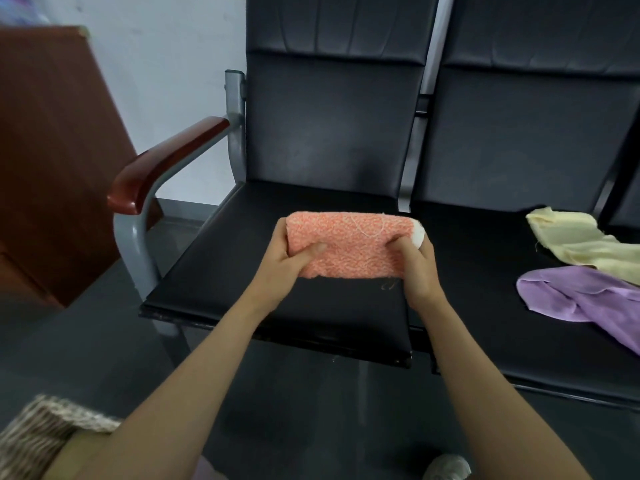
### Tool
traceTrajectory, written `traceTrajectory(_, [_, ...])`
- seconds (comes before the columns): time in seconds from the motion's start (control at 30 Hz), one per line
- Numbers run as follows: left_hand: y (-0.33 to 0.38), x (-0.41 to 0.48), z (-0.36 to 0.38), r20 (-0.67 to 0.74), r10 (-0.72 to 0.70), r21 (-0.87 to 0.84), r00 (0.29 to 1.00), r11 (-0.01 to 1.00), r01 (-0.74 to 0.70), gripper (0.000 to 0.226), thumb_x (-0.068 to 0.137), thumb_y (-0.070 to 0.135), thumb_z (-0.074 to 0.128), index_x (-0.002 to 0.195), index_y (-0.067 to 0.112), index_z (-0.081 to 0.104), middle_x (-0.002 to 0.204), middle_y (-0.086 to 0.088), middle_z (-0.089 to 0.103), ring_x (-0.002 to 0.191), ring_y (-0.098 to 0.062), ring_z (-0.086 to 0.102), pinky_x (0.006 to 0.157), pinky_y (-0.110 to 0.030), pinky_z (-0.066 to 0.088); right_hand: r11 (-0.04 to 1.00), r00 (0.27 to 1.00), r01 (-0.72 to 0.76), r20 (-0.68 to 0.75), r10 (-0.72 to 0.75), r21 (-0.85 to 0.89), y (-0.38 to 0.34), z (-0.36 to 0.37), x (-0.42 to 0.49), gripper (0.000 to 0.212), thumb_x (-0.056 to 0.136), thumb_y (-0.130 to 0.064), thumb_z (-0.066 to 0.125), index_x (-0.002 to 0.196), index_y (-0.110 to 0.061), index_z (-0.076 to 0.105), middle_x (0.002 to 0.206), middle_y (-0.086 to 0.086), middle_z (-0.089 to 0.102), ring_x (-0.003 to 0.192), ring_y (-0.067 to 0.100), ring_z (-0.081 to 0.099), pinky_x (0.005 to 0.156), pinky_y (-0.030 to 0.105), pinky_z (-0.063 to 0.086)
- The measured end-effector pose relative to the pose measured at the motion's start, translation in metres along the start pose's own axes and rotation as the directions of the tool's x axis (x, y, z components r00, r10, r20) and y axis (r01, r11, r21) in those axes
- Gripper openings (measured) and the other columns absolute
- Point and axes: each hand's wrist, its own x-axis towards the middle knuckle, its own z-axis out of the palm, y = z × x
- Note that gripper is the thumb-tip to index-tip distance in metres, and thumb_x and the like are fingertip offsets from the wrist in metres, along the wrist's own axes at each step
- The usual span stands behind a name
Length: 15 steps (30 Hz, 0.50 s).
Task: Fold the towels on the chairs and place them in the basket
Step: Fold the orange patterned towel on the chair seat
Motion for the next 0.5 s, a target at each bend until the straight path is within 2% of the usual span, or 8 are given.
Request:
traceTrajectory(0.07, [-0.002, -0.001, 0.005, -0.072, 0.040, 0.051, 0.997, 0.998, -0.036, 0.034, 0.094, 0.016, 0.056, 0.122, 0.022, 0.039, 0.110, 0.009, 0.055, 0.093, 0.008, 0.059, 0.077, -0.015, 0.051, 0.997, 0.998, 0.063, -0.016, -0.064, -0.046, 0.000, 0.004, -0.003, 0.024, 0.077, -0.021, 0.048, 0.100, -0.017, 0.053, 0.089, -0.005, 0.056, 0.079, 0.004, 0.055, 0.067, 0.023, 0.048])
traceTrajectory(0.13, [-0.006, -0.002, 0.008, -0.114, 0.073, 0.133, 0.991, 0.989, -0.058, 0.038, 0.097, 0.021, 0.050, 0.129, 0.017, 0.031, 0.106, 0.006, 0.053, 0.082, 0.003, 0.060, 0.062, -0.017, 0.052, 0.985, 0.992, 0.115, -0.039, -0.120, -0.126, 0.002, 0.006, -0.003, 0.018, 0.088, -0.020, 0.048, 0.106, -0.017, 0.051, 0.090, -0.010, 0.056, 0.076, -0.006, 0.055, 0.065, 0.014, 0.046])
traceTrajectory(0.2, [-0.006, -0.002, 0.007, -0.139, 0.052, 0.146, 0.989, 0.989, -0.032, 0.039, 0.098, 0.023, 0.048, 0.130, 0.015, 0.026, 0.102, 0.002, 0.051, 0.070, -0.006, 0.057, 0.047, -0.016, 0.045, 0.971, 0.990, 0.120, -0.043, -0.132, -0.205, 0.004, 0.007, -0.002, 0.011, 0.097, -0.016, 0.046, 0.108, -0.017, 0.048, 0.090, -0.011, 0.056, 0.075, -0.006, 0.055, 0.064, 0.010, 0.045])
traceTrajectory(0.33, [-0.002, -0.002, -0.006, -0.126, -0.022, 0.096, 0.992, 0.995, 0.034, 0.035, 0.099, 0.025, 0.046, 0.118, 0.025, 0.018, 0.103, 0.000, 0.048, 0.068, -0.007, 0.052, 0.043, -0.014, 0.039, 0.952, 0.993, 0.115, 0.013, -0.117, -0.283, 0.005, 0.010, -0.001, 0.009, 0.100, -0.023, 0.044, 0.109, -0.022, 0.042, 0.092, -0.012, 0.054, 0.079, 0.002, 0.054, 0.067, 0.016, 0.046])
traceTrajectory(0.43, [0.003, -0.003, -0.018, -0.127, -0.029, 0.116, 0.991, 0.992, 0.044, 0.030, 0.100, 0.029, 0.044, 0.114, 0.025, 0.018, 0.095, -0.003, 0.049, 0.059, -0.005, 0.050, 0.042, -0.017, 0.038, 0.958, 0.993, 0.116, 0.026, -0.113, -0.264, 0.002, 0.018, 0.000, 0.019, 0.100, -0.028, 0.045, 0.118, -0.021, 0.044, 0.097, -0.014, 0.053, 0.083, -0.004, 0.056, 0.072, 0.019, 0.044])
traceTrajectory(0.5, [0.007, -0.006, -0.027, -0.144, -0.003, 0.119, 0.990, 0.993, 0.020, 0.026, 0.100, 0.028, 0.043, 0.111, 0.025, 0.019, 0.092, -0.004, 0.049, 0.056, -0.006, 0.050, 0.041, -0.019, 0.038, 0.959, 0.992, 0.124, 0.056, -0.114, -0.254, 0.001, 0.028, -0.003, 0.036, 0.100, -0.027, 0.044, 0.135, -0.024, 0.036, 0.105, -0.020, 0.048, 0.086, -0.018, 0.053, 0.073, 0.007, 0.043])
